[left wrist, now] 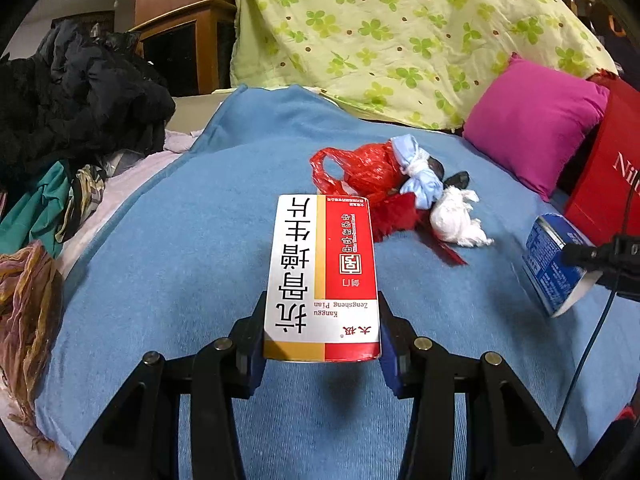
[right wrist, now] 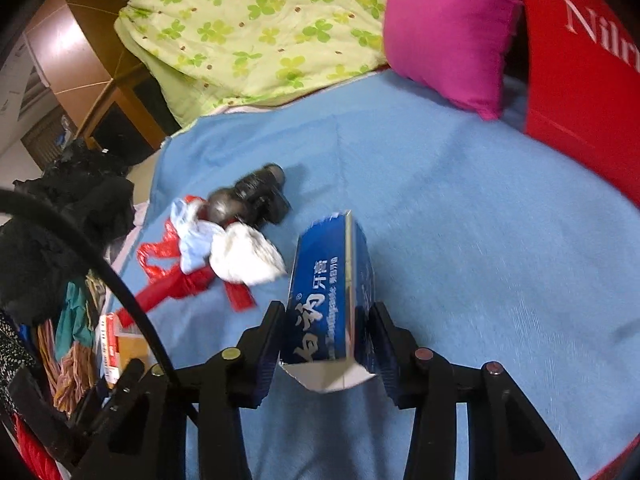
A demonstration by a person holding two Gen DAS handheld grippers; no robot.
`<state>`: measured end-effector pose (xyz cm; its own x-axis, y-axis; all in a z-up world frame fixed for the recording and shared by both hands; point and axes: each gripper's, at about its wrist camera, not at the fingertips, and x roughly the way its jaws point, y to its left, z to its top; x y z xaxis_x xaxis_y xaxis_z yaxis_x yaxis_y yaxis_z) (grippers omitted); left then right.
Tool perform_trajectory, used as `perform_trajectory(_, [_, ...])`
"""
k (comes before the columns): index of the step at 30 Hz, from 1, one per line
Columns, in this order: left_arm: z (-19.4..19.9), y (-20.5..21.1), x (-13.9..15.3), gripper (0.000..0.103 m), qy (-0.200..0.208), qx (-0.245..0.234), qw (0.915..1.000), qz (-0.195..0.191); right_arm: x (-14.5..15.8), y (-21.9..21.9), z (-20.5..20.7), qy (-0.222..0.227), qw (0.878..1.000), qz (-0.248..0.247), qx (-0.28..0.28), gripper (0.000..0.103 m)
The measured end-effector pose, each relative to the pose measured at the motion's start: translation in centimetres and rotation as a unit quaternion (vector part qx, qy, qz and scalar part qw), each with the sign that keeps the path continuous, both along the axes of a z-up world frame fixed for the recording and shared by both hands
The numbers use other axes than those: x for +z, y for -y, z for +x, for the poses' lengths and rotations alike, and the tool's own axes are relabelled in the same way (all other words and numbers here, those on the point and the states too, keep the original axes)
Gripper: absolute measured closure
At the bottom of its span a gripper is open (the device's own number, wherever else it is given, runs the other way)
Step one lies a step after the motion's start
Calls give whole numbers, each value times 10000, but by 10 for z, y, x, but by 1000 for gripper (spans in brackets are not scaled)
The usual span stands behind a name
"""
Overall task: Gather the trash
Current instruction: 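Grasp the blue toothpaste box with the right gripper while the left holds the medicine box, then carry both boxes over the red mesh wastebasket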
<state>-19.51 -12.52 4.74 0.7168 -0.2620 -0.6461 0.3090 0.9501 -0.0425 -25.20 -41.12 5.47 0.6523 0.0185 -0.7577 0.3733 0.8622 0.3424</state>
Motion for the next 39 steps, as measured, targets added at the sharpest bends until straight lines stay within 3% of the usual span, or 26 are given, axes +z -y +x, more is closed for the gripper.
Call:
perform_trajectory(7, [2,2,-6,55,-98,-25,9999,0,-21,0,5,-235,9996,-142,1,57])
perform_trajectory(9, [3,3,-8,55,-124,-40,9999,10,-23,0,7,-231,9996,-171,13,62])
perform_trajectory(17, [-3,7,-2,55,-132,-111,9998,38,-3,-8,-11,-34,9989,-458,116,63])
perform_trajectory(24, [-37,23,20,55,-94,-509,9986,118,28,7,-73,305,9978,-561,-159,63])
perform_trajectory(39, [-110,66,81,55,223,-1295,9913,87,54,47,-216,712,9909,-523,-1016,63])
